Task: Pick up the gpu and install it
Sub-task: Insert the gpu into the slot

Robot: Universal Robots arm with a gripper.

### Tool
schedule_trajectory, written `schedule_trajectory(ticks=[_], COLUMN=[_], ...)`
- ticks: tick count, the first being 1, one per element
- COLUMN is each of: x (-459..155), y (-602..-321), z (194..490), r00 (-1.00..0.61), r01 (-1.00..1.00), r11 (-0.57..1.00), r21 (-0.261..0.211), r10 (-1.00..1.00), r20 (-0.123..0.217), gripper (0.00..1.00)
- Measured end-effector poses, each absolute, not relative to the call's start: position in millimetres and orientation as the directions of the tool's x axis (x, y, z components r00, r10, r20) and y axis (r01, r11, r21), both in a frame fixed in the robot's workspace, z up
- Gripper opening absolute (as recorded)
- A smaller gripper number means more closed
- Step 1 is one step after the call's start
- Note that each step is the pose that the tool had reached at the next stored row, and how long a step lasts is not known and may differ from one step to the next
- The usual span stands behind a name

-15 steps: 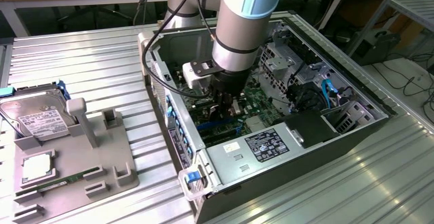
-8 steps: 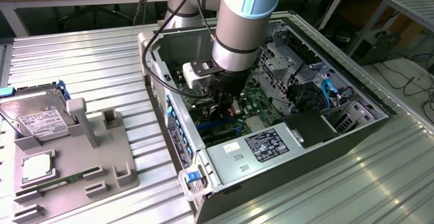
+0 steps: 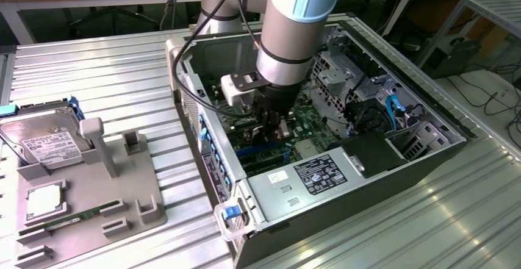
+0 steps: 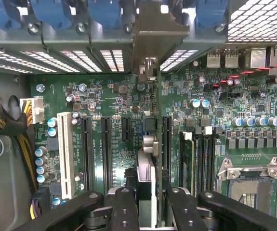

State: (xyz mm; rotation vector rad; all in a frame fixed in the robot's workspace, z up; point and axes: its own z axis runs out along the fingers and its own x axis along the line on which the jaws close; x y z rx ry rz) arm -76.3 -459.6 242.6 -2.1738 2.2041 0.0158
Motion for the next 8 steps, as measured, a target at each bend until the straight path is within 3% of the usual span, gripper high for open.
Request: schedule_trajectory(ticks=[8], x=[-74.3], y=[-459.7], z=[242.8], r00=[-0.013], r01=[-1.000], r11=[0.014], r21=[-0.024], r10=[-0.999], r20=[-0.040], gripper=[0.28])
